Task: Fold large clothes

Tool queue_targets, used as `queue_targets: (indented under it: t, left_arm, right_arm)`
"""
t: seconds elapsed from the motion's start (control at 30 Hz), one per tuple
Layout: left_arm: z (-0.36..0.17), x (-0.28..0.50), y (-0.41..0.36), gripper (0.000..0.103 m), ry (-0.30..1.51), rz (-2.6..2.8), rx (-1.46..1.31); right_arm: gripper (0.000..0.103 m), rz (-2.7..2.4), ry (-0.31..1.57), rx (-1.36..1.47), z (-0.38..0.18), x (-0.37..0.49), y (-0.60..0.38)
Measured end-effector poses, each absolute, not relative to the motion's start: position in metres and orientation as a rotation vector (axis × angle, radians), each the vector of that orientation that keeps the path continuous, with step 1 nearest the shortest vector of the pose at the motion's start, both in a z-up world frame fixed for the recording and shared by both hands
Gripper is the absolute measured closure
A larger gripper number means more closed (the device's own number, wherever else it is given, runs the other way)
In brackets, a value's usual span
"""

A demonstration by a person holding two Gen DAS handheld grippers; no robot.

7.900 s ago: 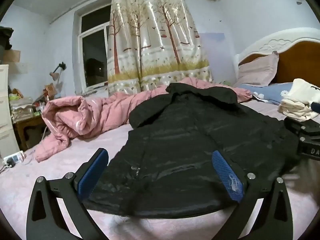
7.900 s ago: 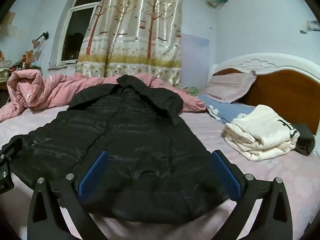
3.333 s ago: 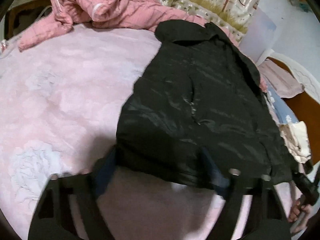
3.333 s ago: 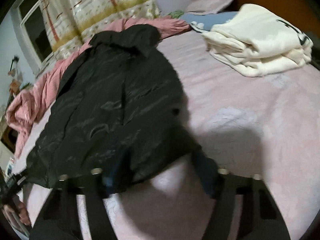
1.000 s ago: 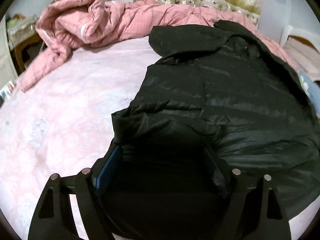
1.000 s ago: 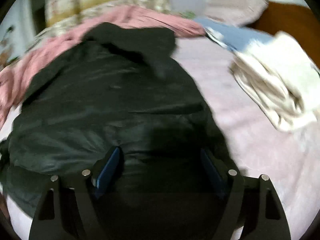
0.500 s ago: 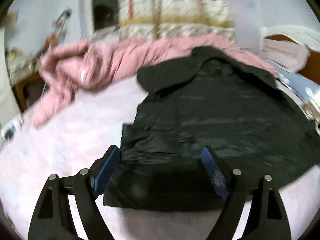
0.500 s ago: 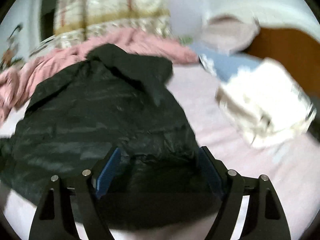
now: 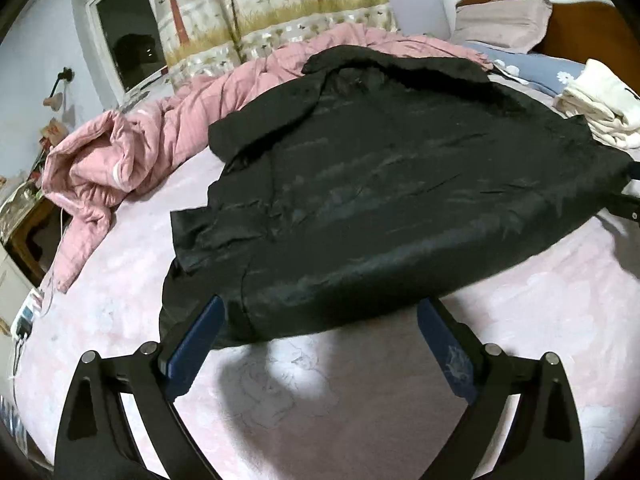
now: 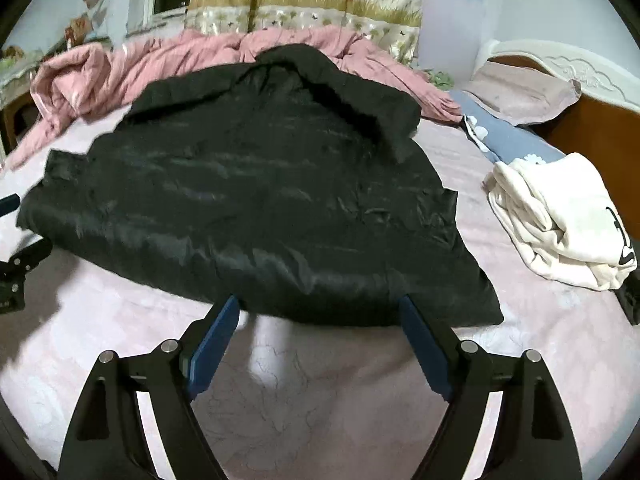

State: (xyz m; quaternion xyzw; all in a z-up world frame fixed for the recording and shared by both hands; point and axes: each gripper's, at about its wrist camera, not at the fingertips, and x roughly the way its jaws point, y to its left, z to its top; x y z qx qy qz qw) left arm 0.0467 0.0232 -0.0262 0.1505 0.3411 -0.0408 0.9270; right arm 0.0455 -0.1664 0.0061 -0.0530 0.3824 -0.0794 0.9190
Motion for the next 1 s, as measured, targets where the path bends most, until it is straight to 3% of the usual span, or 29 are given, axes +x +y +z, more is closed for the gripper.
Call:
queue_targets:
  t: [0.43,0.57,0.9,0.93,0.97,1.0]
  left_arm:
    - [-0.028,0.056,0.015,0.006,0.674,-0.112,0.399]
    - [-0.045,0.068,0.005,0.0,0.731,-0.17,0.452]
    - [-0.044,0.091,0.026,0.0,0.767,-0.059,0.33]
    - [-0.044,0.095,0.032,0.002,0.783,-0.05,0.297]
    - [-0.043,0.098,0.038,0.014,0.788,-0.041,0.271]
    - [-0.043,0.1,0.043,0.036,0.788,-0.034,0.247]
  right_arm:
    - [0.019,-0.204,0.814,-0.327,-0.006,0.048,-0.148]
    - [0.016,-0.19,0.784,-0.402,-0.01,0.052,-0.137]
    - [0.011,-0.233,0.782,-0.381,-0.015,0.073,-0.144]
    - [0.016,-0.244,0.773,-0.37,-0.015,0.075,-0.147]
    - [0.025,-0.273,0.766,-0.366,-0.017,0.079,-0.151]
    - [0.051,-0.297,0.774,-0.361,-0.02,0.083,-0.154]
